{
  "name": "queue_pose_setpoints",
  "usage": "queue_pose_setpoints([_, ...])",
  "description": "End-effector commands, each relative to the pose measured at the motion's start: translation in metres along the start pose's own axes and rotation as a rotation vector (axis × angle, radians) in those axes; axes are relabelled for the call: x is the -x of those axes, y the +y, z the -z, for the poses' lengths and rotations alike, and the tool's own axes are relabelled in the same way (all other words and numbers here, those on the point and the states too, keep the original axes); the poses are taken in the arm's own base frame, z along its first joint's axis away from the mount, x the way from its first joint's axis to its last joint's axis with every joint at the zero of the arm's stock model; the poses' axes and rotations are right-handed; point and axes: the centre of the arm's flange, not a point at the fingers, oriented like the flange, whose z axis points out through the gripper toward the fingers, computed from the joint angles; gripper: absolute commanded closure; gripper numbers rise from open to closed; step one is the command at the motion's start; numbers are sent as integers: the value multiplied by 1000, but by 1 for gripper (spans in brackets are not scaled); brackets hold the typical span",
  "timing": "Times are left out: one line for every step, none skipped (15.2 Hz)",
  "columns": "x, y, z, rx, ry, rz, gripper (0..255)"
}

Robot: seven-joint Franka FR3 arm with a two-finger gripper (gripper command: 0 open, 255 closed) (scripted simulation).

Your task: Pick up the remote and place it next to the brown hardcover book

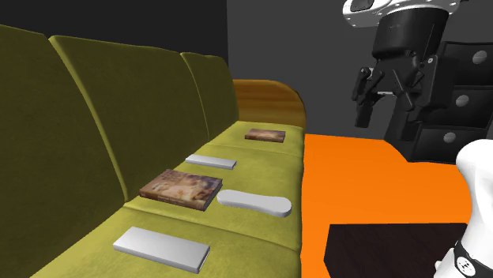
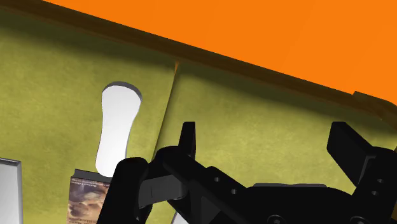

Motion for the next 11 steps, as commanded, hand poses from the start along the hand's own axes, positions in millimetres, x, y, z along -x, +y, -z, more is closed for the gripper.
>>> queue_pose_setpoints([0, 0, 0, 0, 0, 0, 0])
queue_pose_setpoints([-8, 6, -9, 4, -4, -9, 0])
queue_pose_setpoints([-16, 13, -17, 7, -9, -19, 0])
queue_pose_setpoints([-24, 20, -26, 11, -13, -28, 0])
queue_pose_setpoints([-31, 26, -34, 15, -17, -38, 0])
queue_pose_setpoints([-39, 33, -43, 18, -22, -47, 0])
queue_pose_setpoints([-46, 40, -51, 22, -26, -56, 0])
queue_pose_setpoints([-54, 47, -60, 26, -30, -66, 0])
queue_pose_setpoints([-61, 54, -68, 29, -35, -75, 0])
queue_pose_setpoints([-68, 61, -77, 33, -39, -85, 0])
queue_pose_setpoints([-75, 69, -86, 37, -43, -94, 0])
